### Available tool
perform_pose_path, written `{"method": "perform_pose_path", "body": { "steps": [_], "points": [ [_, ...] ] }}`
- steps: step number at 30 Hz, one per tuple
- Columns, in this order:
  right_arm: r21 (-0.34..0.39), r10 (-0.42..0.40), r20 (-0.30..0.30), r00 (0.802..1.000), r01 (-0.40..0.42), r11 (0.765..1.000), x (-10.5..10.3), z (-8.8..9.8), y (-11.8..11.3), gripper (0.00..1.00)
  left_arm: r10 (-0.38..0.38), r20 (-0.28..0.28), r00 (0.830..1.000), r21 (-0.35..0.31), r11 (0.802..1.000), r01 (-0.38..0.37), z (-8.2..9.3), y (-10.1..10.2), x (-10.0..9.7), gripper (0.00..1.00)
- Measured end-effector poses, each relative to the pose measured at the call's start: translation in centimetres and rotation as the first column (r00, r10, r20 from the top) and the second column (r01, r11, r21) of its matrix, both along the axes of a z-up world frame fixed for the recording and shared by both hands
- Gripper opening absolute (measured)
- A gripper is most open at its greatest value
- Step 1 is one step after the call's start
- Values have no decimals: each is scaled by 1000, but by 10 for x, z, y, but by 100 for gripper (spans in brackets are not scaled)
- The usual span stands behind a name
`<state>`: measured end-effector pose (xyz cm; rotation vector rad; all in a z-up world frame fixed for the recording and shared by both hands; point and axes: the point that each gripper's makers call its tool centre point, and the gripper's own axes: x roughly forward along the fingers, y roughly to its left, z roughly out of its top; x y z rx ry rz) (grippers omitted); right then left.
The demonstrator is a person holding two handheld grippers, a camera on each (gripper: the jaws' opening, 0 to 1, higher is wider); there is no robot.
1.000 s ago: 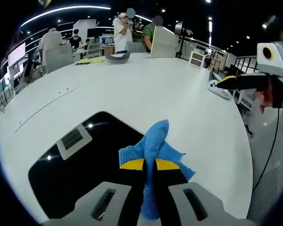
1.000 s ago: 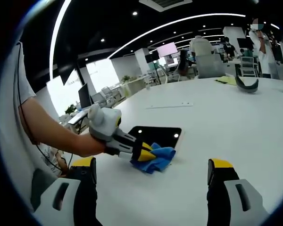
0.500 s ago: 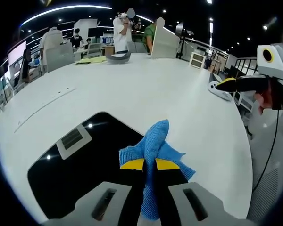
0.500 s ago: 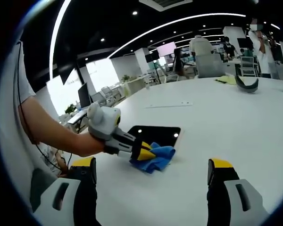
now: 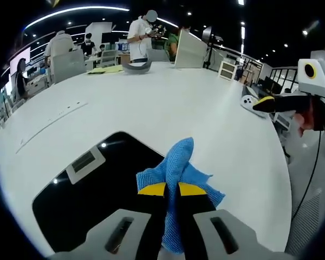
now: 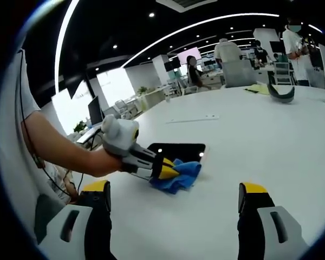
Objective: Wipe the mirror surface with the cleaning cloth until all visible marks leave the cleaned area.
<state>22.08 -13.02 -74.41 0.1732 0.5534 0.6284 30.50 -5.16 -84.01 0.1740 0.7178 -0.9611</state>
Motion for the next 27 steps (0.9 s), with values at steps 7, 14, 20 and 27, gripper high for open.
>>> {"method": "perform_pose_path", "body": {
  "steps": [7,14,20,27],
  "points": [
    [2,-1,-2,1000,1,1000,1,-2,0,98,-1,-1,1000,-4,1000,1,0,0,5,4],
    [3,2,-6,1000,-2,1000,1,-2,0,98,3,5,1000,-5,1000,-3,0,0,12,4],
    [10,-2,-7,1000,2,1000,3,-3,0,98,4,13,1000,-3,1000,-4,0,1,21,4],
    [10,-3,-11,1000,3,1000,4,-5,-1,98,11,23,1000,-4,1000,-11,0,2,32,4]
  ]
}}
